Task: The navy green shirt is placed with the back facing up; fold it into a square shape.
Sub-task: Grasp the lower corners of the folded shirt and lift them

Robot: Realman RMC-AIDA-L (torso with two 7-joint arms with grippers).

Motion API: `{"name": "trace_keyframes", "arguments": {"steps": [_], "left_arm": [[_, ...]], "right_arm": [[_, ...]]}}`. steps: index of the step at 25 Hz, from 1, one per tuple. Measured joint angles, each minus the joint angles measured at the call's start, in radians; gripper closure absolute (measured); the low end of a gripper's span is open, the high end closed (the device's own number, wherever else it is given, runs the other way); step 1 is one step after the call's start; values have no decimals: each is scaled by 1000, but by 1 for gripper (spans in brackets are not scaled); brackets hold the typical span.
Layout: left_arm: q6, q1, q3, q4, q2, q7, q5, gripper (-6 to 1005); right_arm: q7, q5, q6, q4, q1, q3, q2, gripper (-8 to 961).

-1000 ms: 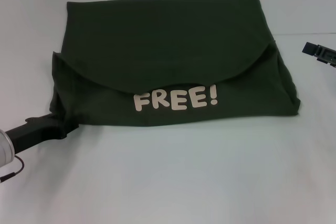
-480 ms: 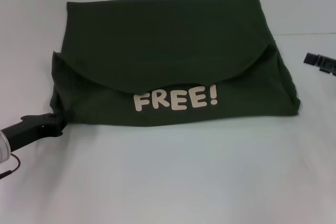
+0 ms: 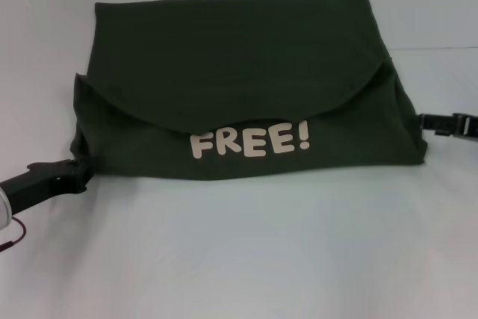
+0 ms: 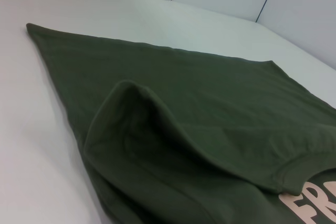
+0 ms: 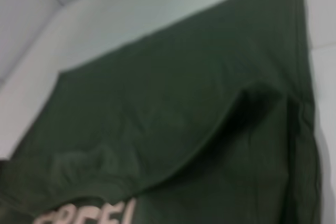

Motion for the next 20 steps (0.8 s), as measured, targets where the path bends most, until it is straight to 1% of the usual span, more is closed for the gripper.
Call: {"name": "trace_keyframes", "arguments": {"steps": [3,6,12,16,20], "left_arm": [[11,0,0,0,4,-7,0,974],[25,-1,0,2,7,-12,0,974],[27,-4,-1,7,8,-15,-1,974],[27,-6,-2,8,8,-15,-1,974],[24,-7,-2,8,8,-15,-1,974]], "right_arm": [[23,-29,53,6,16,-52,12,88],[27,-41,81,7,24,-68,25,88],[27,-43,89,8,25,-69,33,87],[20,-43,102,12,26,-70,44,87],[16,-45,130,35,31,-78,46,88]]}}
